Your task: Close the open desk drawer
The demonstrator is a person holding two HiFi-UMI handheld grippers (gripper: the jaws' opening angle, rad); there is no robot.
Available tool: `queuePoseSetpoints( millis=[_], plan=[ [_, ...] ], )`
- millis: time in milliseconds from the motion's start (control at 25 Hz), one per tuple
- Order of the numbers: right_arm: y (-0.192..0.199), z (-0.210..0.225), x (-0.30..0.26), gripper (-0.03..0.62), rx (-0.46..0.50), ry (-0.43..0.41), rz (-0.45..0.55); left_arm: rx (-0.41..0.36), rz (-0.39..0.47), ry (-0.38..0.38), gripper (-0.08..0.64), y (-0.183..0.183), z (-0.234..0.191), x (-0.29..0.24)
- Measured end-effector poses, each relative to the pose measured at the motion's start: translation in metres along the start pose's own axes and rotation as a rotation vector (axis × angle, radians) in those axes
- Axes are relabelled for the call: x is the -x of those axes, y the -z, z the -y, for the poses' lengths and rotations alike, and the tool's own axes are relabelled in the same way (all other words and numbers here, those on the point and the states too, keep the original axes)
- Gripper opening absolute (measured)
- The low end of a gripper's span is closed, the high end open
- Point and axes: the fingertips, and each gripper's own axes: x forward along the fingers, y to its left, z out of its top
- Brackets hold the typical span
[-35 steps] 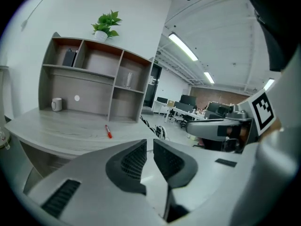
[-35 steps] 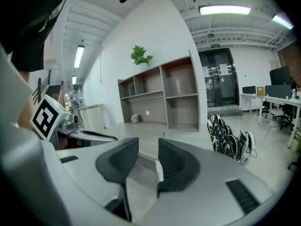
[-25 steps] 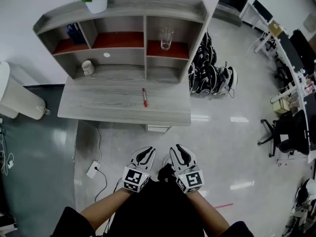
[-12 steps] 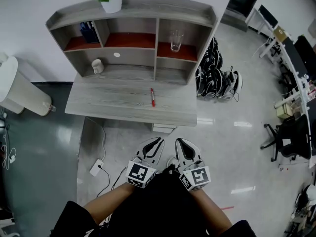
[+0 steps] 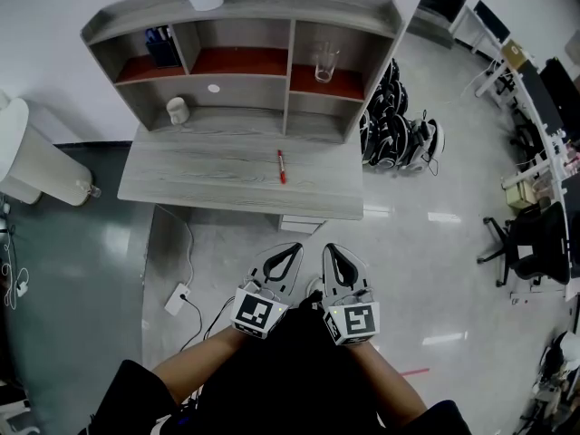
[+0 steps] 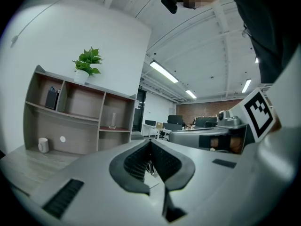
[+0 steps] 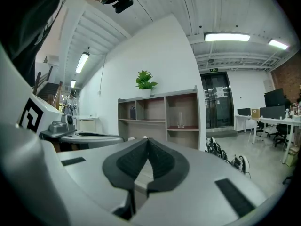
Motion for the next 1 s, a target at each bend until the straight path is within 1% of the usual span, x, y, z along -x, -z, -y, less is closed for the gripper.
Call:
queuePoseSetpoints(
  millis=[120, 240, 480, 600, 840, 1000],
  plan=[
    [0.000, -0.007, 0.000, 0.017, 0.008, -0.002, 0.001, 0.002, 0.008, 0.008, 0.012, -0.001, 0.000, 0.002],
    [0.002, -0.010, 0.002, 0.017, 0.001, 0.002, -0.005, -0.002, -0.003, 0.017, 0.012, 0.003, 0.000, 0.004],
    [0.007, -0.010, 0.012, 0.017, 0.010, 0.027, -0.028, 0.031, 0.009, 0.038, 0.012, 0.006, 0.007, 0.008],
    [0.011, -0.011, 0.019, 0.017, 0.002, 0.038, -0.039, 0.035, 0.002, 0.043, 0.012, 0.009, 0.014, 0.011],
    [0.026, -0.025, 0.023, 0.017, -0.007, 0.015, -0.084, 0.044, -0.015, 0.053, 0.012, 0.017, 0.021, 0.019],
    [0.040, -0.035, 0.020, 0.017, -0.009, 0.001, -0.110, 0.053, -0.038, 0.031, 0.012, 0.030, 0.012, 0.022]
  ],
)
